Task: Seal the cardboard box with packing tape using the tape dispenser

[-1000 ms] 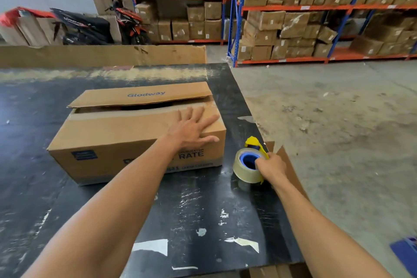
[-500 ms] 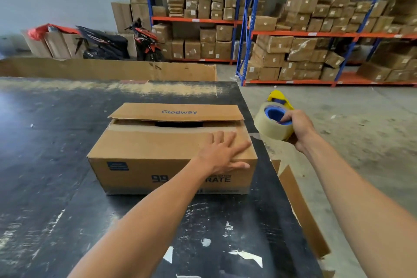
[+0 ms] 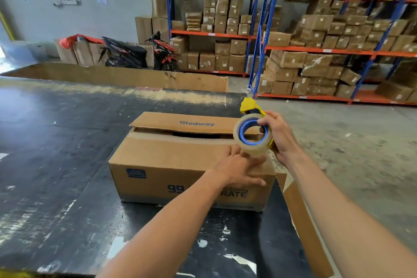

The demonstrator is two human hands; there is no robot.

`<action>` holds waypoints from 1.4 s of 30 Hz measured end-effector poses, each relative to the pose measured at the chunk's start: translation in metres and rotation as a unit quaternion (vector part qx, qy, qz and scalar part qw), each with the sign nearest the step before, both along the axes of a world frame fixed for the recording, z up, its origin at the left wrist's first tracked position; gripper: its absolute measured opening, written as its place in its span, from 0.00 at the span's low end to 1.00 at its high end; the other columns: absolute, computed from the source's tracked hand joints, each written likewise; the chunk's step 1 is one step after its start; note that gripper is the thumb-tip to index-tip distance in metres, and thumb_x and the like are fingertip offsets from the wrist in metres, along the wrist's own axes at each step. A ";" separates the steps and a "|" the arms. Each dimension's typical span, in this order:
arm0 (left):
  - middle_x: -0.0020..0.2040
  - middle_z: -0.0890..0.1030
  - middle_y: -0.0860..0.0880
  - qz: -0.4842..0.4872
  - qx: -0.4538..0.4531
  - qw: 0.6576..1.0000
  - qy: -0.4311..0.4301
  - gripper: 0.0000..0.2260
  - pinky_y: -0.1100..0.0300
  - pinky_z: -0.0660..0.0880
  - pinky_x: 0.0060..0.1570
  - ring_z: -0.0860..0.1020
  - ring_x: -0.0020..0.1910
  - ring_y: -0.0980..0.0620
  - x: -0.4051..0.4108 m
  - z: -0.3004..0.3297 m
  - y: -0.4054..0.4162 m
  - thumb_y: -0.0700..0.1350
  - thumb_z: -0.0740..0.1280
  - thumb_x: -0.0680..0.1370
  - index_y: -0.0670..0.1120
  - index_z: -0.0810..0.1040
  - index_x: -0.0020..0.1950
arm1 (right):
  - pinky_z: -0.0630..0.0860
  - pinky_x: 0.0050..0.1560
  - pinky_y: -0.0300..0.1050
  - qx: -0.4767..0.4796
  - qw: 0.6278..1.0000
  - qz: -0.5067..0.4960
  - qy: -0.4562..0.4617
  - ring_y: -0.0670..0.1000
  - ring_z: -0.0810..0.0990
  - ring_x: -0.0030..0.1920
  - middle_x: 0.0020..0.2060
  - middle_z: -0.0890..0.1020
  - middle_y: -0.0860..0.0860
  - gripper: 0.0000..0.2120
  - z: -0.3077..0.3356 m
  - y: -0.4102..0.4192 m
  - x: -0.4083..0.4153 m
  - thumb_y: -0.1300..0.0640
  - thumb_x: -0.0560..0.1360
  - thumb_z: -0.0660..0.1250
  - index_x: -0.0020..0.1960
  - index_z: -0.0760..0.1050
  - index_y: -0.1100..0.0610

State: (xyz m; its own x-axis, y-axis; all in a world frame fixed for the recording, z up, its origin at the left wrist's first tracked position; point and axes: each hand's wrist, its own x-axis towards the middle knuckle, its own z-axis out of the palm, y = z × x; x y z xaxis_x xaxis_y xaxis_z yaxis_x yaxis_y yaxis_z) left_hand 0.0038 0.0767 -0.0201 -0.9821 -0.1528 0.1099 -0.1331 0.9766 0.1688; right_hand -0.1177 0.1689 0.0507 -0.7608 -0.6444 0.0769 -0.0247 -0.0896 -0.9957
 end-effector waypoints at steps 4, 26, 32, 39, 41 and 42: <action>0.60 0.83 0.48 0.037 0.302 0.949 0.079 0.17 0.50 0.74 0.64 0.79 0.58 0.51 0.029 0.027 -0.020 0.49 0.70 0.76 0.48 0.80 0.64 | 0.77 0.42 0.49 -0.038 0.998 0.015 0.050 0.51 0.79 0.41 0.46 0.83 0.55 0.19 0.009 0.012 0.018 0.48 0.69 0.76 0.58 0.81 0.49; 0.60 0.82 0.38 0.160 0.761 0.571 0.264 0.21 0.50 0.82 0.52 0.84 0.54 0.43 0.176 0.150 -0.172 0.47 0.68 0.81 0.37 0.72 0.69 | 0.70 0.46 0.31 -0.067 0.828 0.076 0.551 0.41 0.77 0.54 0.54 0.78 0.46 0.26 0.044 -0.113 0.110 0.45 0.70 0.75 0.65 0.77 0.51; 0.44 0.86 0.40 0.194 0.768 0.545 0.275 0.06 0.55 0.84 0.39 0.85 0.40 0.46 0.181 0.139 -0.197 0.34 0.67 0.79 0.35 0.79 0.55 | 0.75 0.50 0.33 -0.064 0.873 0.108 0.472 0.40 0.75 0.60 0.61 0.76 0.36 0.30 0.033 -0.135 0.125 0.47 0.68 0.80 0.67 0.75 0.47; 0.44 0.83 0.35 0.320 0.650 0.583 0.367 0.11 0.53 0.84 0.34 0.85 0.39 0.42 0.163 0.135 -0.226 0.26 0.63 0.77 0.35 0.78 0.57 | 0.76 0.48 0.35 0.047 0.884 0.216 0.411 0.43 0.78 0.55 0.60 0.77 0.39 0.29 0.041 -0.165 0.100 0.60 0.70 0.78 0.65 0.75 0.39; 0.42 0.83 0.36 0.336 0.638 0.565 0.402 0.11 0.55 0.84 0.34 0.86 0.39 0.41 0.171 0.138 -0.241 0.25 0.62 0.77 0.36 0.77 0.55 | 0.76 0.48 0.34 0.061 0.893 0.220 0.389 0.42 0.78 0.55 0.59 0.78 0.41 0.28 0.046 -0.165 0.082 0.60 0.70 0.79 0.64 0.77 0.39; 0.43 0.83 0.36 0.342 0.634 0.565 0.402 0.11 0.54 0.84 0.37 0.86 0.41 0.41 0.176 0.135 -0.250 0.25 0.62 0.78 0.36 0.77 0.55 | 0.75 0.48 0.32 0.067 0.894 0.219 0.386 0.40 0.78 0.55 0.59 0.79 0.41 0.27 0.049 -0.165 0.073 0.59 0.70 0.79 0.63 0.78 0.39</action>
